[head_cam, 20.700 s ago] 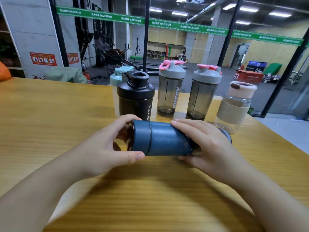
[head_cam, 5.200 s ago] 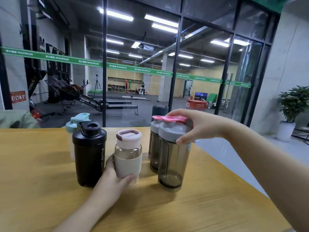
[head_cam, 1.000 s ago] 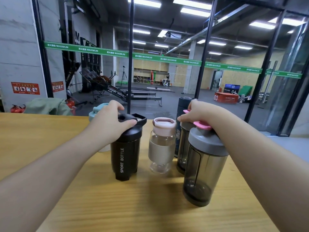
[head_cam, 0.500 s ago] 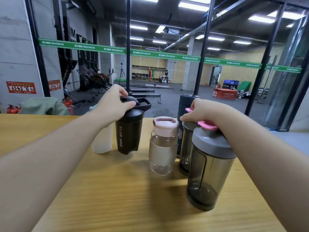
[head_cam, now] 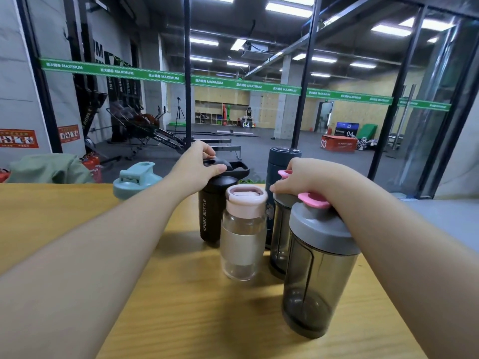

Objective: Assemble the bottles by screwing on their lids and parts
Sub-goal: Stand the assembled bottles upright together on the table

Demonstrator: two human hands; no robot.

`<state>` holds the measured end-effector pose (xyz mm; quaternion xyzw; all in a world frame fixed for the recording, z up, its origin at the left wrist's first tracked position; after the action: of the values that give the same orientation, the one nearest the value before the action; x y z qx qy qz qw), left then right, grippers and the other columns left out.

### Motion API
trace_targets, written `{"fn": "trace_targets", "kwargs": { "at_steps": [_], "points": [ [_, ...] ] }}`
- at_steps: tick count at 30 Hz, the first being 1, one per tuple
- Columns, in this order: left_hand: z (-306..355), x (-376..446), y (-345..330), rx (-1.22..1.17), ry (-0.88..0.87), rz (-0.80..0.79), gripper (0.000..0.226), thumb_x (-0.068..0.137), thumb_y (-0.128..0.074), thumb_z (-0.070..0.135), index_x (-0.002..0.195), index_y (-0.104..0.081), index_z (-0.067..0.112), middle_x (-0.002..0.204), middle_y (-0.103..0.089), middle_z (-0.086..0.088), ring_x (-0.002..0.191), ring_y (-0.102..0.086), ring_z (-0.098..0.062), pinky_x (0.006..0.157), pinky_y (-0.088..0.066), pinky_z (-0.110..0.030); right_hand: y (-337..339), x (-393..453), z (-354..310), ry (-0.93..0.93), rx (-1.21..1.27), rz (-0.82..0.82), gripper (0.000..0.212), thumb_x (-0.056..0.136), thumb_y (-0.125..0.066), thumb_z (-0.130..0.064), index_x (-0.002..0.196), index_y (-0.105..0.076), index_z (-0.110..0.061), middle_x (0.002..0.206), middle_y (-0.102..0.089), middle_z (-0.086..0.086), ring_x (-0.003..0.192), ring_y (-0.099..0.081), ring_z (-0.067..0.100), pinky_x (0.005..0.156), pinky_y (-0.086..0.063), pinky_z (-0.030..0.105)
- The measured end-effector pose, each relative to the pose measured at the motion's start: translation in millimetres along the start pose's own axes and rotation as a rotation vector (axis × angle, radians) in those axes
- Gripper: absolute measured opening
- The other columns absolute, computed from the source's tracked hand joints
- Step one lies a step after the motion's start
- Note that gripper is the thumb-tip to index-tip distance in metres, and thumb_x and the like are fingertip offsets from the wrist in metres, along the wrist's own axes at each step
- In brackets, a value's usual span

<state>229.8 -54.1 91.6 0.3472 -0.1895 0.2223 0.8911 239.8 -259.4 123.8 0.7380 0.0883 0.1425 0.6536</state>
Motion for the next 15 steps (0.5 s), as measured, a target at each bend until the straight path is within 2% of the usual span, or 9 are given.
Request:
{"fn": "trace_targets", "kwargs": {
  "at_steps": [2,5,10,15],
  "points": [
    [0.8,1.6,-4.2,-0.013,-0.003,-0.023,0.036,0.087,-0.068,0.025,0.116,-0.049,0.013,0.109,-0.049,0.004,0.1,-0.046,-0.013,0.082,-0.034,-0.027,-0.9,1.4,0.4,0.001,-0.003,0.003,0.033,0.088,-0.057,-0.04,0.074,-0.05,-0.011,0.066,-0.049,0.003,0.06,-0.046,0.015,0.052,-0.032,0.025],
    [1.7,2.7,-11.2,-0.016,0.005,-0.053,0.036,0.087,-0.068,0.025,0.115,-0.049,0.013,0.109,-0.048,0.004,0.101,-0.046,-0.013,0.082,-0.034,-0.026,-1.0,1.6,0.3,0.01,0.003,-0.003,0.031,0.088,-0.057,-0.039,0.079,-0.052,-0.01,0.067,-0.05,0.003,0.061,-0.046,0.015,0.051,-0.033,0.025],
    [2.3,4.2,-18.4,-0.019,0.007,-0.061,0.037,0.086,-0.068,0.026,0.114,-0.049,0.013,0.11,-0.049,0.004,0.102,-0.046,-0.013,0.083,-0.035,-0.027,0.7,-2.7,-1.1,0.019,0.008,-0.008,0.033,0.089,-0.057,-0.037,0.069,-0.047,-0.012,0.064,-0.048,0.002,0.057,-0.045,0.014,0.049,-0.03,0.026],
    [1.6,4.3,-24.4,-0.033,0.005,-0.077,0.037,0.086,-0.069,0.027,0.114,-0.048,0.013,0.109,-0.049,0.005,0.102,-0.046,-0.012,0.083,-0.035,-0.027,-0.1,-6.1,-2.6,0.012,-0.001,-0.072,0.032,0.092,-0.05,-0.032,0.074,-0.058,-0.006,0.044,-0.051,-0.006,0.052,-0.046,0.014,0.046,-0.03,0.023]
  ]
}}
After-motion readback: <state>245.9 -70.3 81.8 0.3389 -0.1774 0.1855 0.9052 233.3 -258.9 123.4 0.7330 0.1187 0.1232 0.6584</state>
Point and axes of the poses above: each hand's wrist, its own x-axis towards the middle knuckle, its own y-axis out of the back of the hand, z = x × y, the point moved 3 cm from there along x, towards the middle knuckle
